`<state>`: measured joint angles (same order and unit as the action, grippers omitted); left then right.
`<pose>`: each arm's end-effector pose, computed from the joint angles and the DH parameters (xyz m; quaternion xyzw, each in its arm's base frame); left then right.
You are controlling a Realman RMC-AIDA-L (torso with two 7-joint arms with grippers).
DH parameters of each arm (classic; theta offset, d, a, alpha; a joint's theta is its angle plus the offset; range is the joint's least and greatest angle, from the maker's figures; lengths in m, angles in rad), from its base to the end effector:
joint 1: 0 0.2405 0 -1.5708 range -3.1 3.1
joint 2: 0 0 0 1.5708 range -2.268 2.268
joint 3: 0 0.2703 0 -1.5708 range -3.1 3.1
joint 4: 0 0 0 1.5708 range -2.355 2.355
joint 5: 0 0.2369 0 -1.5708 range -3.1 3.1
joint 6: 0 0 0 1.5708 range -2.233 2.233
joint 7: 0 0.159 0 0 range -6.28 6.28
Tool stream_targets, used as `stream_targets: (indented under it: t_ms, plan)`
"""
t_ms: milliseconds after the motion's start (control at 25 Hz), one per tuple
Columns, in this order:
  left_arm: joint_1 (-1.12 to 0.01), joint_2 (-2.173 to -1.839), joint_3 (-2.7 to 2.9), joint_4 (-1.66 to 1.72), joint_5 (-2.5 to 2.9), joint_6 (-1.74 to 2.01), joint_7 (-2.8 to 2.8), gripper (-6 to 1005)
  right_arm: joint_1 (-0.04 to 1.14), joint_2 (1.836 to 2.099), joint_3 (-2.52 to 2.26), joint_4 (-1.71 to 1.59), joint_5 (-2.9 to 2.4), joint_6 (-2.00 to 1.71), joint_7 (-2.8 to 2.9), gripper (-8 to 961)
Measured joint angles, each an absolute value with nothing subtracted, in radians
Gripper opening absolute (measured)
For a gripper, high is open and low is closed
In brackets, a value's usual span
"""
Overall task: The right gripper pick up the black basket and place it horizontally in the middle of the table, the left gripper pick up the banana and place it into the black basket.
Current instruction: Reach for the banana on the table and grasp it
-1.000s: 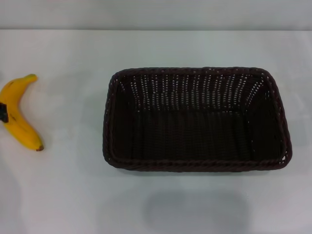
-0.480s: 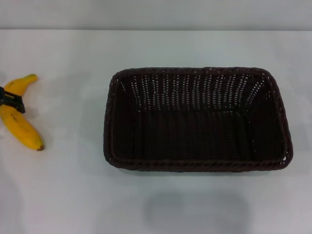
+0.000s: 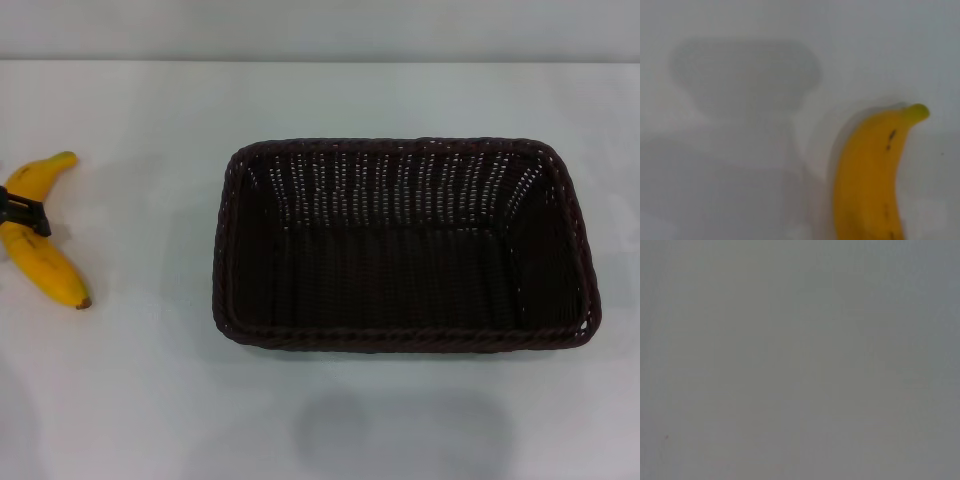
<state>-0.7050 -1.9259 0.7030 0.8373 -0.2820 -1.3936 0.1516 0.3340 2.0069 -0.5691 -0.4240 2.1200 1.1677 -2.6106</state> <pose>-0.3496 0.4227 0.0884 -0.5972 -0.7406 0.0528 0.3034 0.4076 0.3626 0.1106 -0.6864 0.1598 0.2646 0.6582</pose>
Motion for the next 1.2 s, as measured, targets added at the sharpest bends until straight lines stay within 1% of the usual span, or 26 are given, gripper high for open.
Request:
stream_targets:
  t_ms: [200, 560, 760, 1120, 1200]
  plan:
    - [-0.700, -1.922, 0.705, 0.800, -0.280, -1.362, 0.152, 866, 0.336, 2.007, -0.569, -0.417, 2.120, 1.163, -2.611, 851]
    - [-0.729, -1.918, 0.707, 0.774, -0.267, -1.370, 0.179, 861, 0.337, 2.006, -0.569, -0.414, 2.120, 1.154, -2.611, 851]
    - [-0.732, -1.915, 0.707, 0.774, -0.269, -1.375, 0.179, 753, 0.336, 2.006, -0.569, -0.414, 2.120, 1.147, -2.611, 852]
    - [-0.733, -1.916, 0.693, 0.779, -0.295, -1.381, 0.214, 593, 0.334, 2.006, -0.569, -0.414, 2.120, 1.138, -2.611, 852]
    - [-0.731, -1.910, 0.669, 0.801, -0.350, -1.394, 0.247, 558, 0.333, 2.006, -0.569, -0.414, 2.120, 1.138, -2.611, 852]
